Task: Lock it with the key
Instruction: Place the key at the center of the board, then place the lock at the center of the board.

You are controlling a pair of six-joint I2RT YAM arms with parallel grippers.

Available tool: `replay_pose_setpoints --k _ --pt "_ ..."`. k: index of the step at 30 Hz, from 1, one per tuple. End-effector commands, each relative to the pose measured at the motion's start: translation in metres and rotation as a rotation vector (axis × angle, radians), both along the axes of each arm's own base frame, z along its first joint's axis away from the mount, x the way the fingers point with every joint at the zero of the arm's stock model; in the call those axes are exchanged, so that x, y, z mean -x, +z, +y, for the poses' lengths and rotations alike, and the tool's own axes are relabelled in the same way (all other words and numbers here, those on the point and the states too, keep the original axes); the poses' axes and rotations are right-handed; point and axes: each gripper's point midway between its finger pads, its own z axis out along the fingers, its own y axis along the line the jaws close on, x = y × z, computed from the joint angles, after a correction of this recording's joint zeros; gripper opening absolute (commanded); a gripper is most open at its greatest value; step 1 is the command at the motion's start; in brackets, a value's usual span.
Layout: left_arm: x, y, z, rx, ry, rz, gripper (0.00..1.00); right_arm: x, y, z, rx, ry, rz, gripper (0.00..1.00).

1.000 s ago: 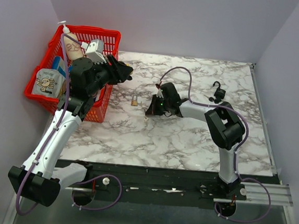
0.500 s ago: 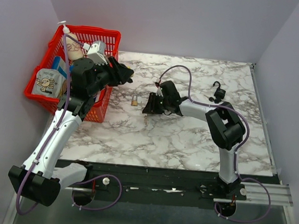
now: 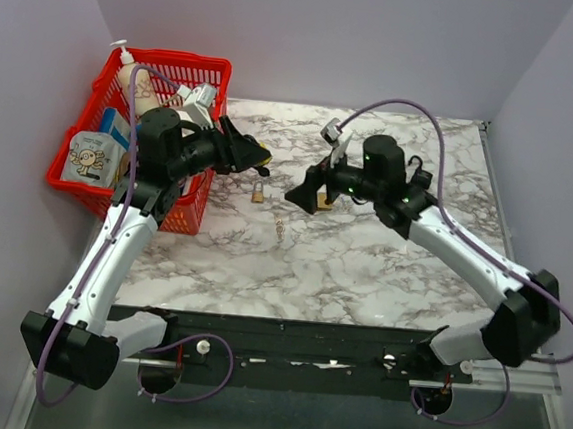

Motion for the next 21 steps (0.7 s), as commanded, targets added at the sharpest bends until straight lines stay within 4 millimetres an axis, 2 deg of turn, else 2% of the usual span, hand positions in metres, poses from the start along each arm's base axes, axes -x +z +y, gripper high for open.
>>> replay_pose_setpoints --k 1,2,3,5,6,8,14,19,21 --pt "0.043 0.043 -0.031 0.19 -0.316 -0.012 0.0 0.038 0.022 -0.037 0.101 0.161 -0.377 1.0" --pt "0.054 0.046 -0.036 0.213 -0.395 -0.009 0.0 0.041 0.033 -0.04 0.085 0.171 -0.451 1.0" --pt "0.06 0.059 -0.038 0.244 -0.443 -0.067 0.0 0.047 0.044 -0.044 0.078 0.186 -0.537 1.0" --pt "0.069 0.056 -0.042 0.323 -0.501 0.023 0.0 0.066 0.06 -0.052 0.037 0.222 -0.637 1.0" --pt "0.078 0.062 -0.043 0.325 -0.565 -0.026 0.0 0.069 0.072 -0.052 0.019 0.235 -0.705 1.0" --pt "0.084 0.058 -0.047 0.343 -0.615 0.03 0.0 0.082 0.089 -0.053 -0.016 0.265 -0.785 1.0" --pt "0.125 0.063 -0.062 0.323 -0.822 0.005 0.0 0.1 0.125 -0.045 -0.077 0.303 -0.89 1.0" --pt "0.143 0.059 -0.071 0.31 -0.911 0.0 0.0 0.124 0.14 -0.03 -0.134 0.341 -0.952 1.0" --pt "0.152 0.057 -0.076 0.303 -0.957 0.005 0.0 0.128 0.145 -0.028 -0.145 0.339 -0.983 1.0"
